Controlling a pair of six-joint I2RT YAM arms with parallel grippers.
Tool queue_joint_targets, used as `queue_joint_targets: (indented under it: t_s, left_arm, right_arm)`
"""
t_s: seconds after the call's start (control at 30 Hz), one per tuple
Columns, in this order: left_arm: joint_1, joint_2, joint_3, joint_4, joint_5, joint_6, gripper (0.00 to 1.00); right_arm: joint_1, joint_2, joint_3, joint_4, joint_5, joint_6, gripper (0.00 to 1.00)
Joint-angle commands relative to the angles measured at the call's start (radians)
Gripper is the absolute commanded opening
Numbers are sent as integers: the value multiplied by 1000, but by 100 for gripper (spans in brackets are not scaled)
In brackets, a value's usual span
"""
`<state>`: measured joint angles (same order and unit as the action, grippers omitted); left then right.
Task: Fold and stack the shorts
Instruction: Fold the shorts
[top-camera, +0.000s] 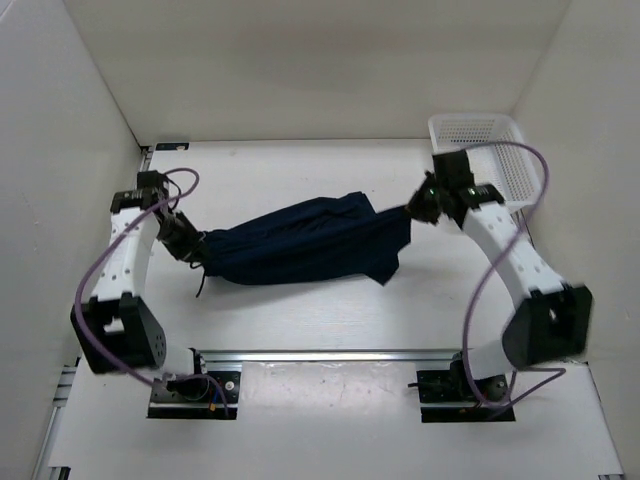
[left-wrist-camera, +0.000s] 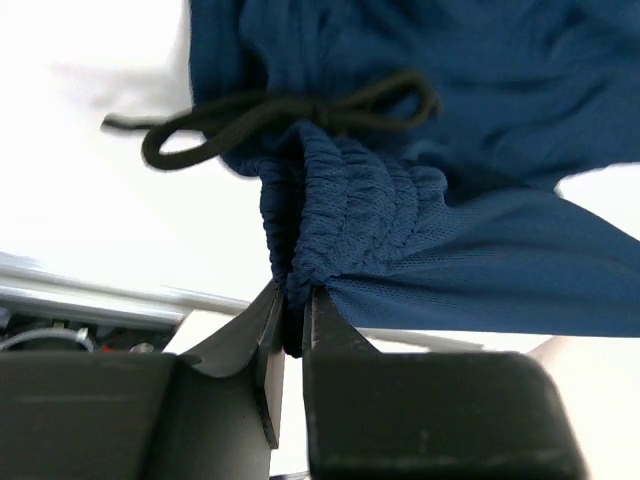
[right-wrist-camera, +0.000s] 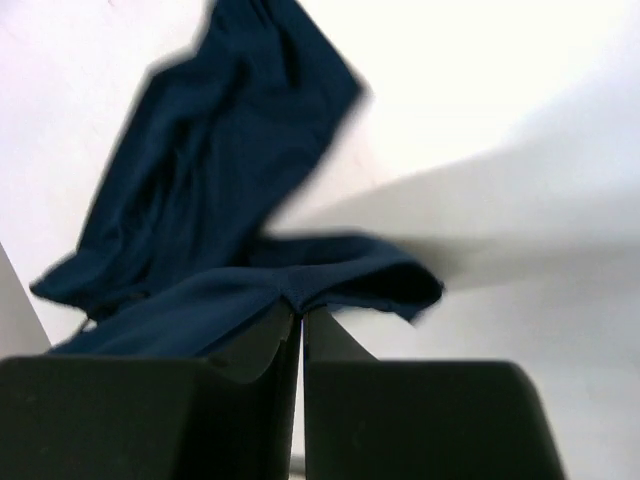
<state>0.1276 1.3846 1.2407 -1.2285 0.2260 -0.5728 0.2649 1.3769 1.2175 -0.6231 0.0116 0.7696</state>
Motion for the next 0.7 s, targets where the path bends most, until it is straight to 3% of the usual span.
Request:
queue_joint_targets:
  t_s: [0.0,0.17,0.2,0.23,0.27,0.33,0.37,0.4,0.47,0.67]
  left_arm:
    - [46,118,112,38,-28,-4,10]
    - [90,419,354,73,-27,-16,10]
    - [90,474,408,73,-27,-7,17]
    - [90,589,525,46,-27,4,26]
    - [90,646,595,14,-27,13,28]
    - [90,724,707,-46,-36,39,55]
    - [90,741,767,-66,-36,63,82]
    - [90,725,767,-75,-53,64,100]
    - [102,642,755,-75,-105,64,100]
    - [102,433,513,9,-143,76,98]
  right_arm:
    - [6,265,222,106,8,-87,0]
    - [7,742,718,30,-38,-124,0]
    - [7,816,926,8,-70,-133,5]
    - [7,955,1036,-59,-93,-133,28]
    - [7,1014,1141,-100,-108,-133,34]
    - [7,1064,1252,-127,-131,-154,44]
    - [7,1029,1207,-101,-122,-165,52]
    - [7,990,1133,-71,-105,-188,56]
    - [16,860,884,15,-81,-199,62]
    - [37,631,487,94,-62,-199,63]
